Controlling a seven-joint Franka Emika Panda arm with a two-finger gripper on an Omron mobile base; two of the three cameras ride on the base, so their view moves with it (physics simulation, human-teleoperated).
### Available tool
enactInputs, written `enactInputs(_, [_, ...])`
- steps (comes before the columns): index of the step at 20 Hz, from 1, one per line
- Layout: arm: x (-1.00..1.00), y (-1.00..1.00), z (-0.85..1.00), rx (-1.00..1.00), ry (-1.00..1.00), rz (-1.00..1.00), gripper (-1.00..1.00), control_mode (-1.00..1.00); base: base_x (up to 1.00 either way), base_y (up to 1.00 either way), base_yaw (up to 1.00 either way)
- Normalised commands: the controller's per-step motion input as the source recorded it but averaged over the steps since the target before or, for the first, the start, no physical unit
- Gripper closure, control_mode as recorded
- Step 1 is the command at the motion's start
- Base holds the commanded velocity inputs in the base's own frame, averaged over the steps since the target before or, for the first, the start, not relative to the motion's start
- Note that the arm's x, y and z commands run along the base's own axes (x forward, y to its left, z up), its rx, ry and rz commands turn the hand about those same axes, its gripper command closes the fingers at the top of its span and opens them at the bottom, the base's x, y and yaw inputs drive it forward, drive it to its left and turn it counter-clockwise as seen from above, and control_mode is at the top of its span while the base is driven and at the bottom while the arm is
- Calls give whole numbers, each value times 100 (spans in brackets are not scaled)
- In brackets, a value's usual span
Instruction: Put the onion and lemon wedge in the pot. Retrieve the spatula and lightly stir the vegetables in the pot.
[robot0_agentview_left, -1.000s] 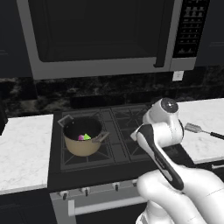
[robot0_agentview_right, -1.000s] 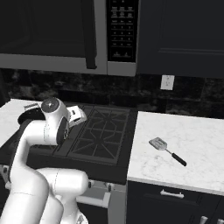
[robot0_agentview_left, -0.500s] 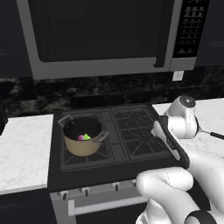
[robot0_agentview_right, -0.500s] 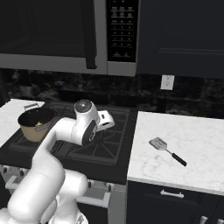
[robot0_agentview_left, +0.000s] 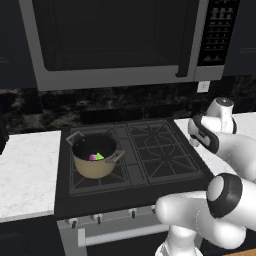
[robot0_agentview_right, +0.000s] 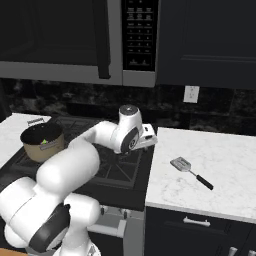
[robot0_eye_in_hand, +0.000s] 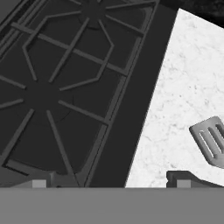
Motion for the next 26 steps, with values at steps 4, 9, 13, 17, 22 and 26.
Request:
enactInputs(4, [0, -99, 0, 1, 2, -7, -100, -100, 0, 0, 0])
enactInputs(9, [0, -97, -9, 0, 9, -5, -100, -100, 0, 0, 0])
enactInputs(13, [0, -99, -41, 0, 11, -2, -100, -100, 0, 0, 0])
enactInputs(17, [-1, -98, -37, 0, 3, 0, -100, -100, 0, 0, 0])
enactInputs(22, [1, -68, -14, 1, 1, 0, -100, -100, 0, 0, 0])
enactInputs(26, [2, -53, -5, 2, 0, 1, -100, -100, 0, 0, 0])
